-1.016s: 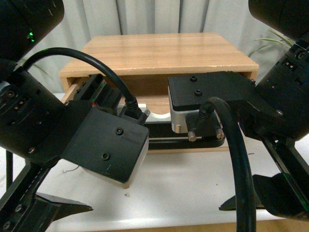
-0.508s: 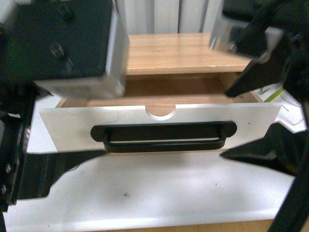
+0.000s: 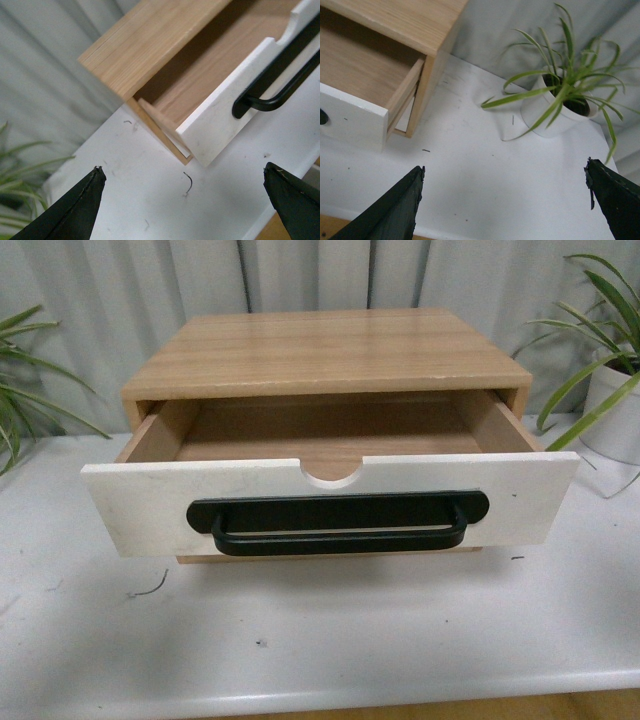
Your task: Pull drawer
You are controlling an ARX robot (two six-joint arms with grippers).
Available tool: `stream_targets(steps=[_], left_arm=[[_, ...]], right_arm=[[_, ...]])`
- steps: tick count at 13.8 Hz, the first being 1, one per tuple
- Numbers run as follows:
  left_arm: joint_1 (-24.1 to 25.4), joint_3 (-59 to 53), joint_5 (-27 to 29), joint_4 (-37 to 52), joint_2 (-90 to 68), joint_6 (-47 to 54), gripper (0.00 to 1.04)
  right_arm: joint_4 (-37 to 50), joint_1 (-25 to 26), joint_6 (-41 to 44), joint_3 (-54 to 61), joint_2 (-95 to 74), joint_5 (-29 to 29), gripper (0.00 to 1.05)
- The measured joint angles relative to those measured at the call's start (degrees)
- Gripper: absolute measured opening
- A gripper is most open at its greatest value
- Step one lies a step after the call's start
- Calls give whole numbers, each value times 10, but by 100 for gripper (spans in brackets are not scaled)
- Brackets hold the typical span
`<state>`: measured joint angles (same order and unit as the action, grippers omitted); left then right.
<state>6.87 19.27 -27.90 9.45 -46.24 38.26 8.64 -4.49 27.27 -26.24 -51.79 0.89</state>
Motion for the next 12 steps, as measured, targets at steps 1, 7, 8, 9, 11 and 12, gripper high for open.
stream_targets(steps=[1, 7, 8, 9, 11, 12], left_arm=[[58, -22, -31, -12, 52, -78, 98], [297, -99, -120, 59, 166, -364, 91], [243, -133, -47, 74, 225, -371, 75], [202, -141, -2, 54, 254, -375, 62], [142, -152, 64, 24, 301, -379, 39], [115, -156, 95, 11, 317, -379, 26]], right_arm=[[14, -2, -41, 39, 50, 41, 98], [37, -29, -271, 160, 254, 214, 93], [73, 44, -271, 190, 289, 80, 77], [68, 49, -271, 199, 301, 16, 64], [59, 45, -271, 213, 321, -9, 40], [53, 45, -271, 221, 334, -9, 27]])
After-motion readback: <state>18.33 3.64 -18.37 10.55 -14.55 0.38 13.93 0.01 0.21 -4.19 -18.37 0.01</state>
